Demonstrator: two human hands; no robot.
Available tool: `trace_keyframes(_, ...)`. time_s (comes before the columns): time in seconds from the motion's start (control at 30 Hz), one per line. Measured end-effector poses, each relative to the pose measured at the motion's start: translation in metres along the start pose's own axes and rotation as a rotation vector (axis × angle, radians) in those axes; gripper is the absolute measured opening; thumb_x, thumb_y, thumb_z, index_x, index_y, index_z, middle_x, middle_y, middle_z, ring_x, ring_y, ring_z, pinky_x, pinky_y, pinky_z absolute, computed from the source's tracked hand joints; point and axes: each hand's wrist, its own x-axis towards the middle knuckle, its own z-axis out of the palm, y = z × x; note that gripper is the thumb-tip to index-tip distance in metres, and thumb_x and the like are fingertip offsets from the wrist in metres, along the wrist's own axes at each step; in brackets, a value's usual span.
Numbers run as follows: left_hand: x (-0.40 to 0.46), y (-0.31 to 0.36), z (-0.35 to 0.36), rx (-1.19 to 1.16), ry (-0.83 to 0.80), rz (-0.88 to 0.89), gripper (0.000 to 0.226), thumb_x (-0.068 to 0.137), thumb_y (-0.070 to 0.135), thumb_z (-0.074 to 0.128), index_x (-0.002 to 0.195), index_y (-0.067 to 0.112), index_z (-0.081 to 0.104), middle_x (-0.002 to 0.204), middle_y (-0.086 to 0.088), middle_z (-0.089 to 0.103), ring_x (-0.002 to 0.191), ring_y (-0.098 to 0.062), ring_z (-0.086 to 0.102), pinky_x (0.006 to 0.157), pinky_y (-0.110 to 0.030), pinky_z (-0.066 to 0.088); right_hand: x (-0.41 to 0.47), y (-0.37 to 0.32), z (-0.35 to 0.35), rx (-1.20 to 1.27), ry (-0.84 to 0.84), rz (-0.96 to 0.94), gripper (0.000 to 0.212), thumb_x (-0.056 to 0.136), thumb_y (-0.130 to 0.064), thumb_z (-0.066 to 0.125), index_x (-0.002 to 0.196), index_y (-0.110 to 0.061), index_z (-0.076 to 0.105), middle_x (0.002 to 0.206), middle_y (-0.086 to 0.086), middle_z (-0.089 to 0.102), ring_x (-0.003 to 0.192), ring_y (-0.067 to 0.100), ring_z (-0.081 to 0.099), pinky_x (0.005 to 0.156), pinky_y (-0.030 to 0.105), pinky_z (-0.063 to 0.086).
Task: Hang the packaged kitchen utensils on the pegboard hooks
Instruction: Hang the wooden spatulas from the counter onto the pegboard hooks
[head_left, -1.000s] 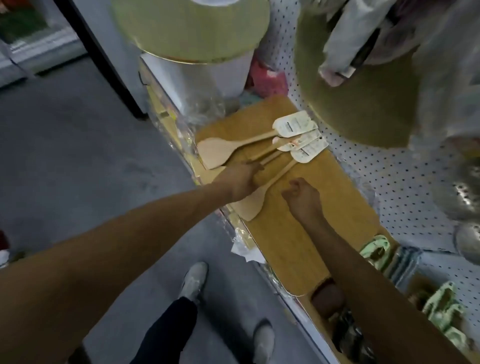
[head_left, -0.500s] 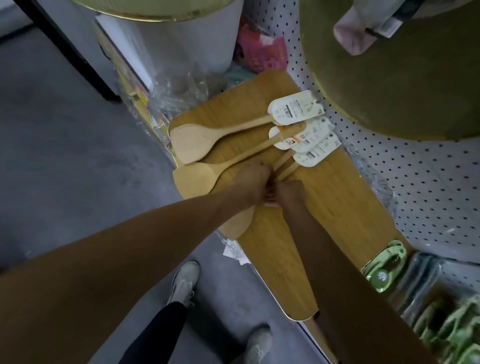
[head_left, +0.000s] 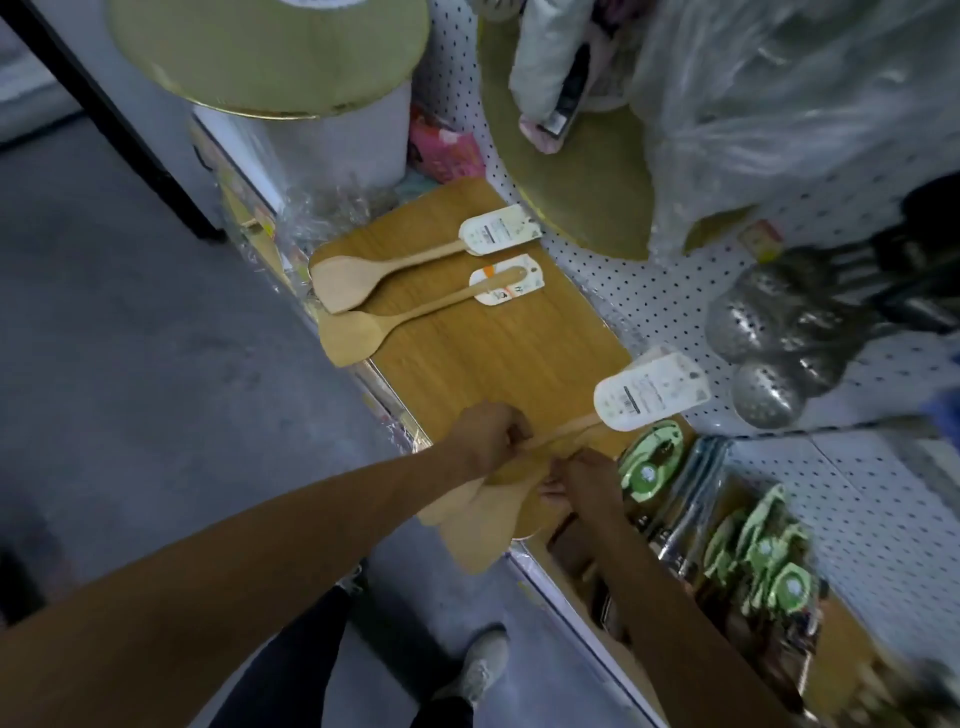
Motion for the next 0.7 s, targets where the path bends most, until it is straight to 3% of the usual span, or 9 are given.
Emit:
trace_keyframes(0.13, -0.058, 0.041, 0.024, -0.058, 0.046, -0.029, 0.018, 0.081, 0.005, 0.07, 0.098, 0.011, 0.074, 0.101, -0.004, 0.075, 0.095, -0.021, 0.068, 0.08, -0.02, 0.047, -0.063, 0.014, -0.038, -0.044, -0.069, -0.077, 0.012, 0.091, 0.0, 0.059, 0.08, -0.001, 0.056, 0.067, 0.018, 0.064, 0.052, 0.024, 0.065, 0.049, 0.032, 0.057)
trace_keyframes(0.37, -0.166, 0.107, 0.062, -0.108, 0.076, -0.037, 0.022, 0.08, -0.004, 0.069, 0.101, 0.001, 0.069, 0.089, -0.006, 0.065, 0.08, -0.016, 0.057, 0.056, -0.004, 0.039, -0.158, 0.063, -0.102, -0.13, -0.179, -0.171, 0.005, 0.093, 0.0, 0.058, 0.097, 0.003, 0.06, 0.075, 0.018, 0.067, 0.048, 0.017, 0.065, 0.057, 0.033, 0.059)
trace_keyframes(0.5, -0.216, 0.14, 0.091, -0.119, 0.063, -0.051, 0.023, 0.083, -0.006, 0.068, 0.102, 0.007, 0.069, 0.085, 0.001, 0.063, 0.064, -0.005, 0.056, 0.053, -0.005, 0.04, -0.206, 0.101, -0.136, -0.106, -0.196, -0.202, 0.008, 0.089, -0.004, 0.066, 0.081, -0.006, 0.063, 0.074, 0.017, 0.068, 0.056, 0.024, 0.065, 0.069, 0.042, 0.06)
trace_keyframes(0.57, -0.236, 0.157, 0.106, -0.145, 0.017, -0.034, 0.026, 0.083, -0.011, 0.068, 0.103, 0.006, 0.069, 0.079, 0.002, 0.06, 0.054, 0.005, 0.054, 0.052, -0.006, 0.039, -0.228, 0.12, -0.151, -0.099, -0.193, -0.218, 0.013, 0.089, -0.005, 0.066, 0.078, -0.012, 0.064, 0.079, 0.022, 0.07, 0.056, 0.025, 0.065, 0.064, 0.04, 0.061)
trace_keyframes(0.63, -0.254, 0.174, 0.118, -0.14, -0.034, 0.012, 0.026, 0.082, -0.012, 0.07, 0.099, 0.009, 0.068, 0.074, 0.005, 0.058, 0.056, 0.005, 0.055, 0.057, -0.012, 0.043, -0.244, 0.142, -0.164, -0.09, -0.158, -0.221, 0.012, 0.088, -0.004, 0.066, 0.078, -0.009, 0.064, 0.074, 0.02, 0.069, 0.053, 0.025, 0.064, 0.053, 0.033, 0.056)
trace_keyframes(0.7, -0.271, 0.19, 0.128, -0.119, -0.079, 0.053, 0.025, 0.081, -0.009, 0.073, 0.097, 0.01, 0.07, 0.074, 0.006, 0.058, 0.066, -0.004, 0.055, 0.065, -0.023, 0.046, -0.258, 0.162, -0.176, -0.083, -0.126, -0.208, 0.008, 0.085, -0.006, 0.071, 0.08, -0.006, 0.064, 0.07, 0.018, 0.069, 0.055, 0.029, 0.067, 0.055, 0.033, 0.056)
